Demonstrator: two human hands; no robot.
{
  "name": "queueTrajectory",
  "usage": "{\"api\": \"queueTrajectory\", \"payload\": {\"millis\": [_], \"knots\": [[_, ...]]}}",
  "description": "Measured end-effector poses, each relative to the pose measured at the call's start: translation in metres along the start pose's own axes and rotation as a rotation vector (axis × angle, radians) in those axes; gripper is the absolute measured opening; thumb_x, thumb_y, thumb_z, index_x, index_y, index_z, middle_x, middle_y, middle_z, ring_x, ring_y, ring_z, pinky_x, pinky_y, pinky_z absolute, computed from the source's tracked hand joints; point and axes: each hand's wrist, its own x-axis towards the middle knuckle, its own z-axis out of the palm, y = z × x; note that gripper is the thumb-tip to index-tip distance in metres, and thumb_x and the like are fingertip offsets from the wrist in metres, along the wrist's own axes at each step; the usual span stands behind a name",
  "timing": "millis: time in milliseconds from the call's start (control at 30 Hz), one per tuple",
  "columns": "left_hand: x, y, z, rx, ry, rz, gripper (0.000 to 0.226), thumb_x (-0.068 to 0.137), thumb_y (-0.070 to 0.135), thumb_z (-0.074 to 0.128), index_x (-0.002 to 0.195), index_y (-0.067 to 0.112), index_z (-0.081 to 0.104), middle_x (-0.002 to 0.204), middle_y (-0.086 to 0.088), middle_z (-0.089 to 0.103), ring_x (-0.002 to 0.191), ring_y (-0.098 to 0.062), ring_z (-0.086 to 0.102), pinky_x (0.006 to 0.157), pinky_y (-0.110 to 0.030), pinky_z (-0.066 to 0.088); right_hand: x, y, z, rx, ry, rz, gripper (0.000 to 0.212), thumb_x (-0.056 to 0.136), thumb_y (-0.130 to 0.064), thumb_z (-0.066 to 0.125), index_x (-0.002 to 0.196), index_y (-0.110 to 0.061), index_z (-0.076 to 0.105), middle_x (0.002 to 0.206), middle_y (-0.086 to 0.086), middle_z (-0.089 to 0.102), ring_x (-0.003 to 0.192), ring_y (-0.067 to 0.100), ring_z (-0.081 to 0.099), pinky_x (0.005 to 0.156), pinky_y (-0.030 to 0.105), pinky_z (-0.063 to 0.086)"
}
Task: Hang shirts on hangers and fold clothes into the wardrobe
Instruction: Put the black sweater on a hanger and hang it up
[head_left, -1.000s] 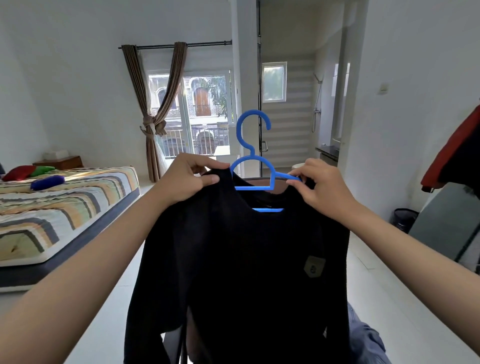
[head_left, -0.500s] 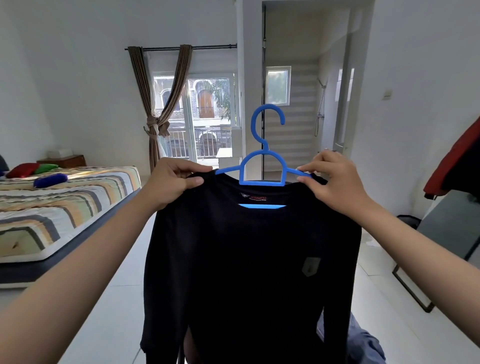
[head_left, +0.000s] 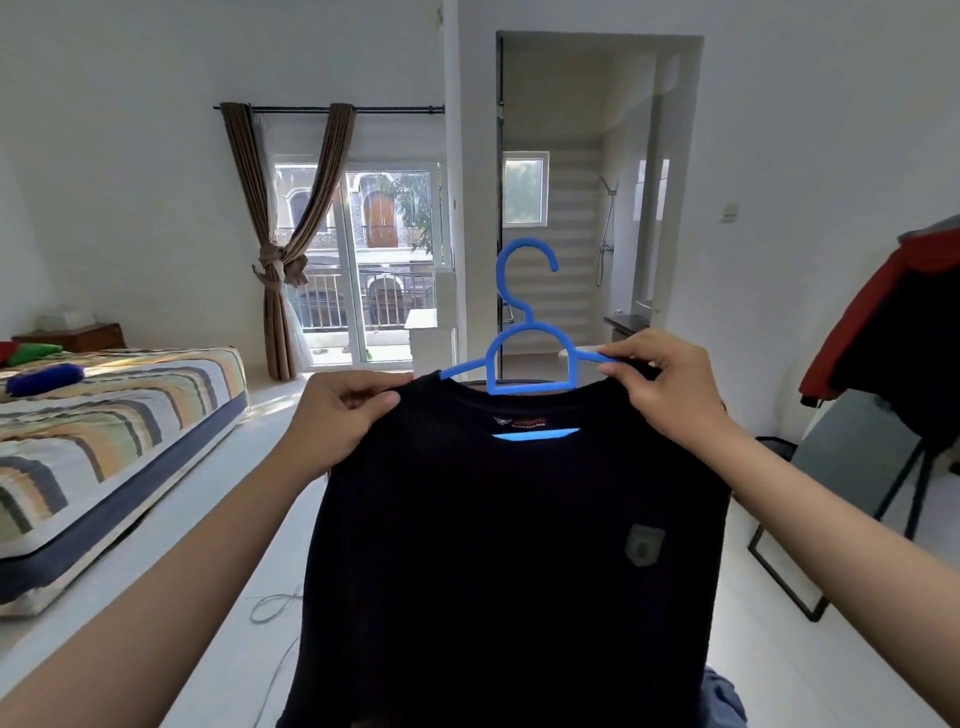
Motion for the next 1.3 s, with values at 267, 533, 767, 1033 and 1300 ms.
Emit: {"api": "queueTrajectory", "payload": {"millis": [267, 533, 767, 1033, 1300], "knots": [[-0.018, 0.011, 0.04, -0.082, -0.051, 0.013, 0.031, 0.081, -0.009, 0.063, 0.091, 0.019, 0.073, 0.075, 0.019, 0.072, 0.076, -0.002, 0.067, 0.079, -0.013, 0.051, -0.041, -0.031, 0.0, -0.347, -0.05, -0.215, 0.067, 0.078, -0.039, 0.073, 0.138, -0.029, 0.045, 0.114, 0.005, 0.059, 0.102, 0.023, 0.057, 0.086, 0.038, 0.046], [-0.045, 0.039, 0.054, -0.132, -0.142, 0.051, 0.035, 0.083, -0.006, 0.063, 0.086, 0.027, 0.073, 0.085, 0.011, 0.072, 0.077, 0.0, 0.066, 0.081, -0.014, 0.05, -0.061, -0.064, -0.041, -0.632, -0.241, -0.231, 0.073, 0.065, -0.039, 0.084, 0.131, -0.027, 0.055, 0.121, 0.024, 0.052, 0.107, 0.039, 0.054, 0.084, 0.05, 0.05], [-0.079, 0.092, 0.054, -0.235, -0.276, 0.132, 0.03, 0.079, 0.0, 0.07, 0.09, 0.028, 0.075, 0.089, 0.008, 0.075, 0.085, -0.007, 0.068, 0.087, -0.025, 0.05, -0.099, -0.116, -0.114, -0.769, -0.166, -0.182, 0.07, 0.071, -0.03, 0.082, 0.134, -0.022, 0.053, 0.138, 0.035, 0.039, 0.105, 0.043, 0.056, 0.085, 0.05, 0.049], [-0.148, 0.148, 0.045, 0.017, -0.452, 0.34, 0.049, 0.081, -0.003, 0.062, 0.092, 0.044, 0.07, 0.093, 0.016, 0.072, 0.086, -0.004, 0.067, 0.082, -0.014, 0.048, -0.177, -0.2, -0.202, -0.899, -0.125, -0.077, 0.07, 0.068, -0.018, 0.084, 0.132, -0.017, 0.054, 0.143, 0.037, 0.032, 0.099, 0.042, 0.051, 0.074, 0.052, 0.053], [-0.203, 0.191, 0.05, -0.032, -0.453, 0.426, 0.028, 0.078, -0.002, 0.067, 0.093, 0.021, 0.074, 0.079, 0.019, 0.068, 0.072, 0.004, 0.065, 0.074, -0.009, 0.049, -0.226, -0.282, -0.258, -1.091, -0.125, 0.008, 0.072, 0.065, -0.016, 0.086, 0.131, -0.015, 0.057, 0.141, 0.038, 0.034, 0.1, 0.044, 0.051, 0.082, 0.051, 0.048]]}}
